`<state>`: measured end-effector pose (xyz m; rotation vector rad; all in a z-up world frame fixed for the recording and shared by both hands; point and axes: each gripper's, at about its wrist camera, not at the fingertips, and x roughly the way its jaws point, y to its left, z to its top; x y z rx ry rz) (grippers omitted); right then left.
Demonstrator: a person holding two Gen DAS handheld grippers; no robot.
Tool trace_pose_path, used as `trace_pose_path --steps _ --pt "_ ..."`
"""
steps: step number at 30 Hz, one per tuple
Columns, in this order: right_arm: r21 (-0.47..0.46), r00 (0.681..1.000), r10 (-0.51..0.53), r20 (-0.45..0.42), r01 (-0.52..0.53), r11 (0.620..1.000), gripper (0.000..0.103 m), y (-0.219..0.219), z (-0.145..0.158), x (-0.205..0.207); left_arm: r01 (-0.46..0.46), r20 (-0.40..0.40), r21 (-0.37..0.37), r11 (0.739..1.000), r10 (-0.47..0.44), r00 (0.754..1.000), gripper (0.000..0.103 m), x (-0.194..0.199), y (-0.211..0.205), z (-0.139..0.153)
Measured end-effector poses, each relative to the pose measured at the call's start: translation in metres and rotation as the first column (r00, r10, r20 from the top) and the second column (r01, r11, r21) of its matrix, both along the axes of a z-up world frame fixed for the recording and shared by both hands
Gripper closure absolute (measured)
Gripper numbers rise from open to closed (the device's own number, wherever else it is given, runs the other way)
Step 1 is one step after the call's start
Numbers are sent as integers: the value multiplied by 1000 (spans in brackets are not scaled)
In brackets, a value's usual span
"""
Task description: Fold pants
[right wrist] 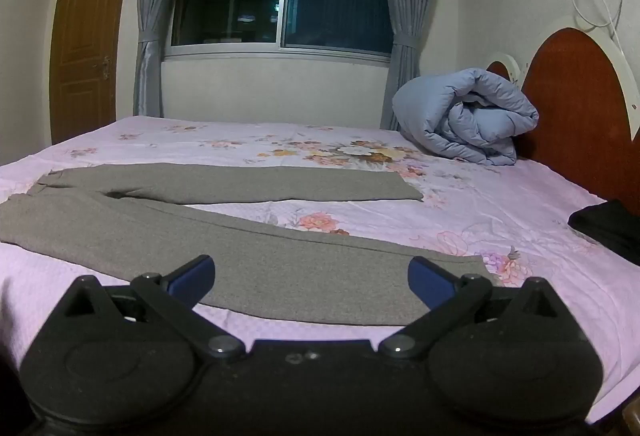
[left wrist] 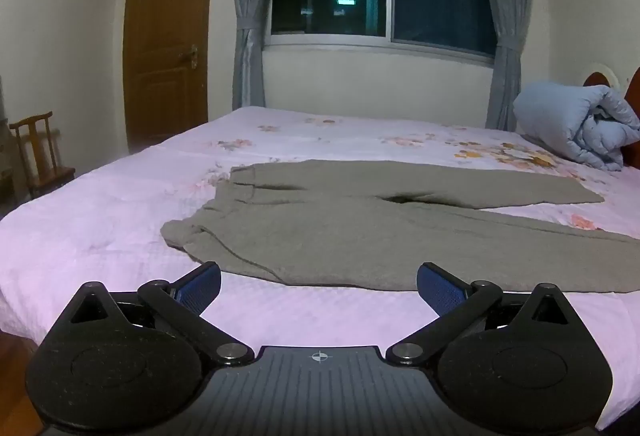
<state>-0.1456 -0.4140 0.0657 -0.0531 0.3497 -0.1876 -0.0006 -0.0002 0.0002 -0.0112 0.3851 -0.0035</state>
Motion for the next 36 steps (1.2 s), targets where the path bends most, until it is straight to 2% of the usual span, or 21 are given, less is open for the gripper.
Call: trace_pose_path --steps 36 --pt "3 1000 0 -12 0 1000 6 -1 -1 2 3 -19 17 1000 -3 1000 0 2 -2 -4"
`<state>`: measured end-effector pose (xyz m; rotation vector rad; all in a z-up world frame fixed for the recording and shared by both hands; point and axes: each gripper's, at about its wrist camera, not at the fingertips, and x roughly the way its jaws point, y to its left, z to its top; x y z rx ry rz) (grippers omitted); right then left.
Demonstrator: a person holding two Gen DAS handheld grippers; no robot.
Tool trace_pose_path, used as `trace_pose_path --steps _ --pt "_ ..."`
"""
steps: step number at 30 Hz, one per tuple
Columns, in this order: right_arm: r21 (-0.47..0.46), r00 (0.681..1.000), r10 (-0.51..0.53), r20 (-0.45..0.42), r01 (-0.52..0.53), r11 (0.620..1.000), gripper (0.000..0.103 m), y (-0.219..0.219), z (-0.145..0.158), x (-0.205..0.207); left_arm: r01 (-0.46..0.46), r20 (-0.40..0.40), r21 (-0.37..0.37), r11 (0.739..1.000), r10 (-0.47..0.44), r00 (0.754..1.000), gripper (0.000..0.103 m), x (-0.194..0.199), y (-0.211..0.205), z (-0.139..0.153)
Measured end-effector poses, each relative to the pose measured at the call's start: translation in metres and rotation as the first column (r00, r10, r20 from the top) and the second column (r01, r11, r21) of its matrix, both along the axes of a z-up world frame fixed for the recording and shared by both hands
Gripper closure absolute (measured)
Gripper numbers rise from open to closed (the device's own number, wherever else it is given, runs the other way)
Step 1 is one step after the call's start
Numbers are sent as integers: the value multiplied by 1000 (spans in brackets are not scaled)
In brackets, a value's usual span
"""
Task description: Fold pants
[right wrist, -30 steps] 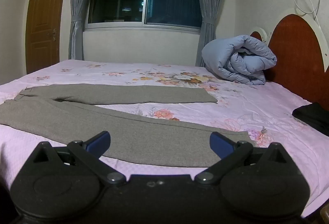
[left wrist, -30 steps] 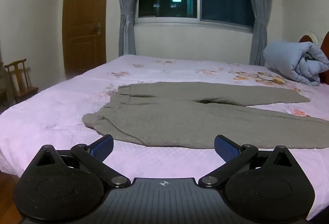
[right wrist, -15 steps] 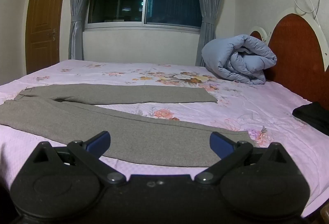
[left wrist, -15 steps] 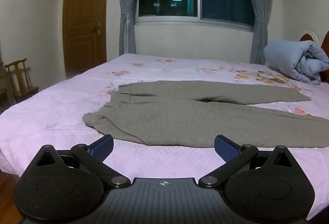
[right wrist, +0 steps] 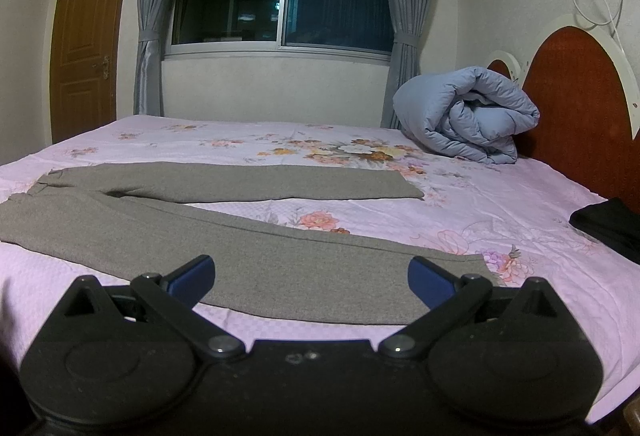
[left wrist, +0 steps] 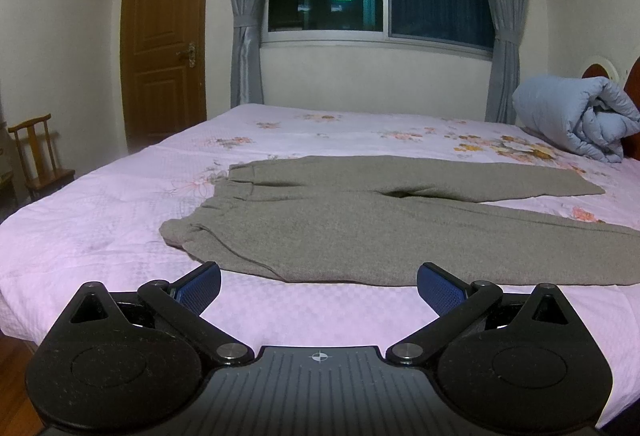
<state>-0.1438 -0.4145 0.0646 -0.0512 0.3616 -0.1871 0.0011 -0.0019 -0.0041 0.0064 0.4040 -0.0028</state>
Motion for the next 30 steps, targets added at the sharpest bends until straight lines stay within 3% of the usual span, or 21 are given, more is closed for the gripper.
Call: trace_pose_path --steps 30 --pt "2 1000 0 -1 0 1000 6 0 0 0 -1 -1 1 1000 1 1000 0 2 1 0"
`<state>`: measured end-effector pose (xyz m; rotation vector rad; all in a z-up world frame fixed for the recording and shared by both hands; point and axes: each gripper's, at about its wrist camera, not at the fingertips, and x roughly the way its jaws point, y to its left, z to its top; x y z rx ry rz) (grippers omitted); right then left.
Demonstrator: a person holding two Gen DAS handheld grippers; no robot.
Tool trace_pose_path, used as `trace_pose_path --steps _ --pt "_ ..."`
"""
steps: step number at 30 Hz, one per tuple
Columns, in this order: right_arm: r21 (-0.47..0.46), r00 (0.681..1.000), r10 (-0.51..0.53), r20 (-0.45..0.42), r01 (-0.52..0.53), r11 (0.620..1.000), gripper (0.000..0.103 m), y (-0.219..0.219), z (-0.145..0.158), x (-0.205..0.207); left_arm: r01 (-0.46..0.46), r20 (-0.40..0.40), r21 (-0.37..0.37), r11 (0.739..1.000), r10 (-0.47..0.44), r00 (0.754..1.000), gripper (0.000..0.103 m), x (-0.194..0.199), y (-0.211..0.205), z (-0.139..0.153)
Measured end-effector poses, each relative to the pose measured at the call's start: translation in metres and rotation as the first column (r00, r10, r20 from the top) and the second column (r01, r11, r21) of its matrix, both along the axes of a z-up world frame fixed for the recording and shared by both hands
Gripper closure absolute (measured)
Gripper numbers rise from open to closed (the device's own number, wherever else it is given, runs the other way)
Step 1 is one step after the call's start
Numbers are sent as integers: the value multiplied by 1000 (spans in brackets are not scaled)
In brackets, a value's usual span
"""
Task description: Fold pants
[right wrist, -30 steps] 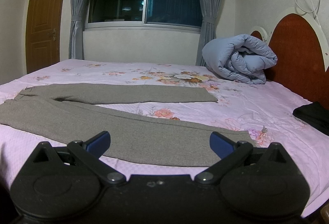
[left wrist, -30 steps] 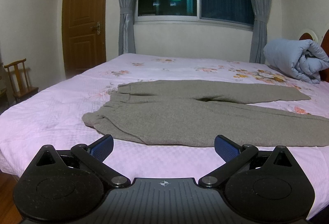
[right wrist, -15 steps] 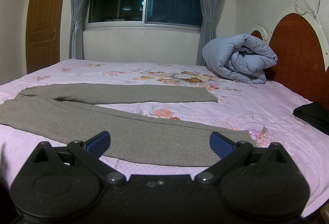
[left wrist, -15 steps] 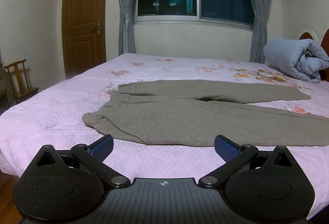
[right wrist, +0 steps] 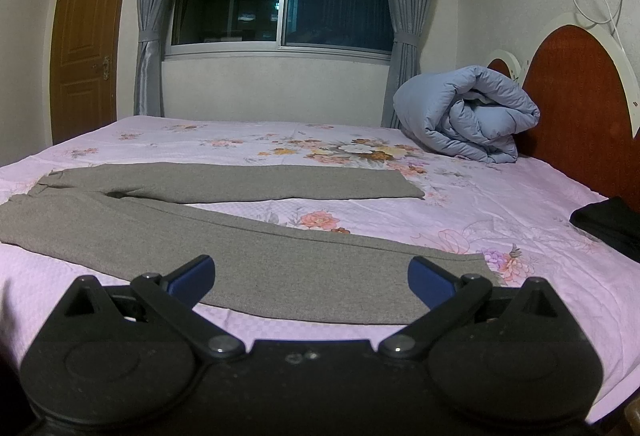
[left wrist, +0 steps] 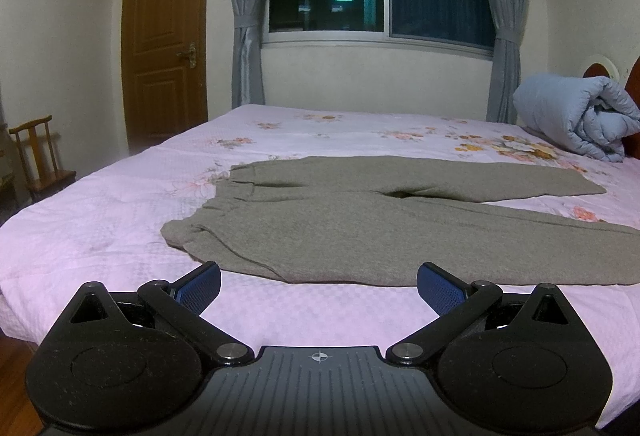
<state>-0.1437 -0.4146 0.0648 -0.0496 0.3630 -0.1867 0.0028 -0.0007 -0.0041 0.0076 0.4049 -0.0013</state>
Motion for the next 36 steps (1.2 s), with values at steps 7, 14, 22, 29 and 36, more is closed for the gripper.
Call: trace_pose_path --steps 7,14,22,29,36 --pt "0 1000 0 0 0 1000 6 0 0 0 0 0 0 1000 0 1000 0 0 0 0" --pt "1 1000 0 0 0 1000 6 0 0 0 1 -3 0 1000 -1 1000 0 1 2 0" --pt "1 1000 0 0 0 1000 6 0 0 -1 -13 -6 -2 1000 13 1000 0 0 4 -1" --pt "1 1000 0 0 0 1000 6 0 0 -1 -31 -9 -6 999 31 999 0 1 5 -2" --pt "6 1000 9 15 -9 1000 6 1 2 0 -27 -63 -39 999 24 998 0 15 12 1"
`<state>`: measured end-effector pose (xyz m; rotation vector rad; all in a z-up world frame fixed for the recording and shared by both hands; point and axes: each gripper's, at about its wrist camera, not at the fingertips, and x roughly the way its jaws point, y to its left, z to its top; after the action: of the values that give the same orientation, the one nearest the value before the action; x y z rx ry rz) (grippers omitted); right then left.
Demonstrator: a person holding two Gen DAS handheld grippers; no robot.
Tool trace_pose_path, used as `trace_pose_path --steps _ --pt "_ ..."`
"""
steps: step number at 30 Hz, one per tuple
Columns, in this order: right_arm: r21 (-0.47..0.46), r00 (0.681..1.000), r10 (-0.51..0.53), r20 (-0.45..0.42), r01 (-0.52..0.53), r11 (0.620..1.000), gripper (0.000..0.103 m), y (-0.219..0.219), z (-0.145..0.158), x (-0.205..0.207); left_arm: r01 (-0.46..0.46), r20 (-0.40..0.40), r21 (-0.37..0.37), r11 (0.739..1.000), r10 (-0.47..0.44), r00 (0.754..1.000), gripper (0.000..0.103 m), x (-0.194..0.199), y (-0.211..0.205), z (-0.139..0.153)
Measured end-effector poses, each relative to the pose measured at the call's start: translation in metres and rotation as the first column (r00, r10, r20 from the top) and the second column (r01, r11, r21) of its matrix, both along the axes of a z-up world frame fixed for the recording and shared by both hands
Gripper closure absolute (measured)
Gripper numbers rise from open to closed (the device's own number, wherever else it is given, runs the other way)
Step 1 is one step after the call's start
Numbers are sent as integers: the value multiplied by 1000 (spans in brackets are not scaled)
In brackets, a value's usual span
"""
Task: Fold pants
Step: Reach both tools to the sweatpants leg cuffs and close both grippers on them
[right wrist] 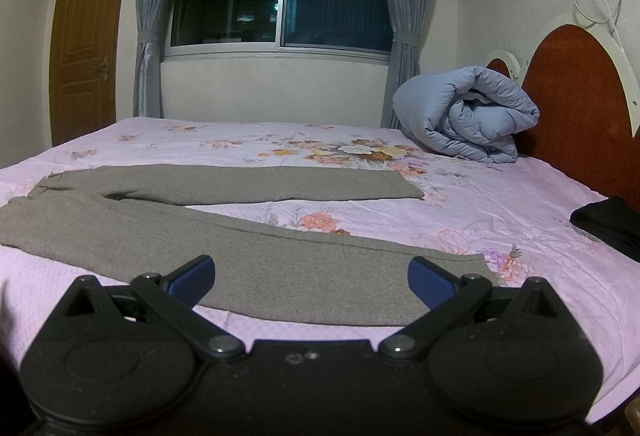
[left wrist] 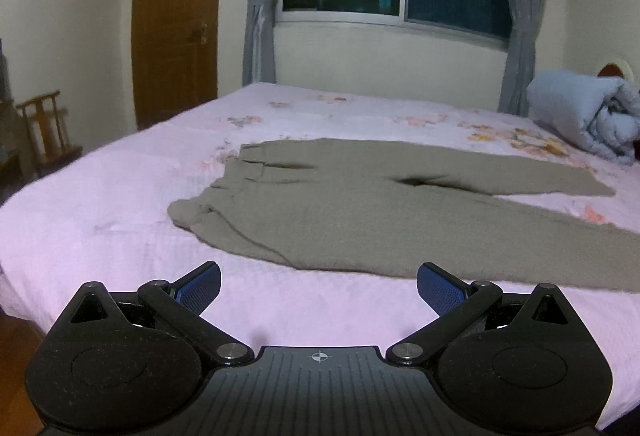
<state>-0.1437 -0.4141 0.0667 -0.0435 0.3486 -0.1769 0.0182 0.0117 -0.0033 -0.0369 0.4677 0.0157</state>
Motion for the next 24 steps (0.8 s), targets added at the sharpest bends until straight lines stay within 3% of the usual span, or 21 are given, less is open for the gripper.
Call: trace_pose_path --steps 3,9,13,17,24 --pt "8 1000 10 29 -11 1000 6 -3 9 9 -21 11 36 999 21 1000 0 20 11 7" --pt "34 997 -4 77 2 999 6 -17 49 57 -52 53 28 998 50 997 0 85 57 33" --pt "56 997 12 81 -16 998 6 -12 68 100 -21 5 31 999 21 1000 0 148 85 41" --pt "74 997 38 60 -42 996 6 5 68 153 28 -76 1 1000 -28 997 0 220 107 31" --pt "111 996 82 -46 -77 991 6 46 41 253 49 -133 -97 994 -61 989 0 338 139 -8"
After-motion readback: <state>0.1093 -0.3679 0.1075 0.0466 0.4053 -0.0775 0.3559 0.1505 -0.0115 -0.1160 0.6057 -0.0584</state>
